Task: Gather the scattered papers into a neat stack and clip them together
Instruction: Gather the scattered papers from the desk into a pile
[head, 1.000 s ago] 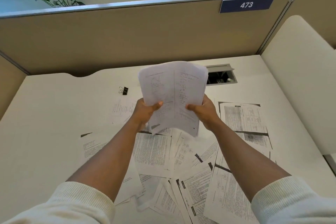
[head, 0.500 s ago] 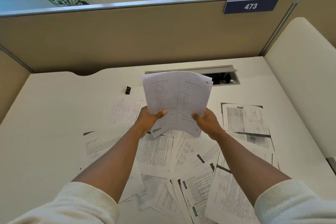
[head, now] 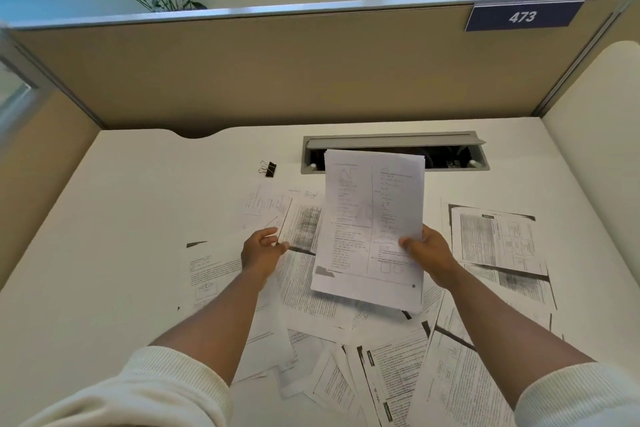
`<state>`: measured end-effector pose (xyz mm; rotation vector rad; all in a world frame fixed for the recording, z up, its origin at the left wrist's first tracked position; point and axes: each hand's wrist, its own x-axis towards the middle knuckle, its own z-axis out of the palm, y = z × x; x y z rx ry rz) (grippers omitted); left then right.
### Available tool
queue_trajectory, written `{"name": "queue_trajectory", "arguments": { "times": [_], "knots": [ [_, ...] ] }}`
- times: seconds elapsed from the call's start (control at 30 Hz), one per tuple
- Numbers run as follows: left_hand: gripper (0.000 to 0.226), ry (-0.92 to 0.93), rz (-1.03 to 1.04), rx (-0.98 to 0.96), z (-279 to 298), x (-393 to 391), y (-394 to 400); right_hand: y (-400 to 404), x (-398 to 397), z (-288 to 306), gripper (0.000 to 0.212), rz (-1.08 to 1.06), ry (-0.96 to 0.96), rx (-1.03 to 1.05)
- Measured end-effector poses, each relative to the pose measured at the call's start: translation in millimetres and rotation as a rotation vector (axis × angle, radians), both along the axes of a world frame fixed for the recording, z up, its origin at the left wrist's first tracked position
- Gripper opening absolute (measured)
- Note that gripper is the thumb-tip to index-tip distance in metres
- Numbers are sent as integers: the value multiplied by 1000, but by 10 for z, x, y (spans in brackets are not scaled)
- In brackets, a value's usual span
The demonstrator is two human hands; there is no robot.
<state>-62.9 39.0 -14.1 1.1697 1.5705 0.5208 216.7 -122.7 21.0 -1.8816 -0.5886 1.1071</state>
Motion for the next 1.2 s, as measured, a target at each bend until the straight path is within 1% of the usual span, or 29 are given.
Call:
{"name": "queue_trajectory", "arguments": {
  "times": [0.17, 0.27, 0.43, 0.6, 0.7, 0.83, 1.0, 1.2],
  "knots": [
    [41, 362, 105, 72, -168, -387, -20, -2, -88, -28, 37, 12, 21, -68],
    [48, 524, 143, 77, -204, -551, -19, 46, -143, -23, 38, 31, 26, -81],
    [75, 620, 239, -17, -271, -895, -47, 123, -232, -13, 39, 58, 32, -114],
    [86, 733, 258, -179, -304, -1176, -112, 161, -302, -39, 39, 82, 32, -136],
    [96, 774, 264, -197, -314, -1263, -149, 184, -345, -45, 38, 97, 39, -141],
    [87, 823, 234, -202, -257, -1307, -163, 200, -373, -63, 36, 117, 47, -157],
    [91, 705, 273, -189, -244, -1395, -118, 196, -401, -74, 34, 143, 49, -173],
    [88, 597, 354, -263, -150, -1414, -97, 165, -425, -87, 33, 162, 49, -220]
  ]
}}
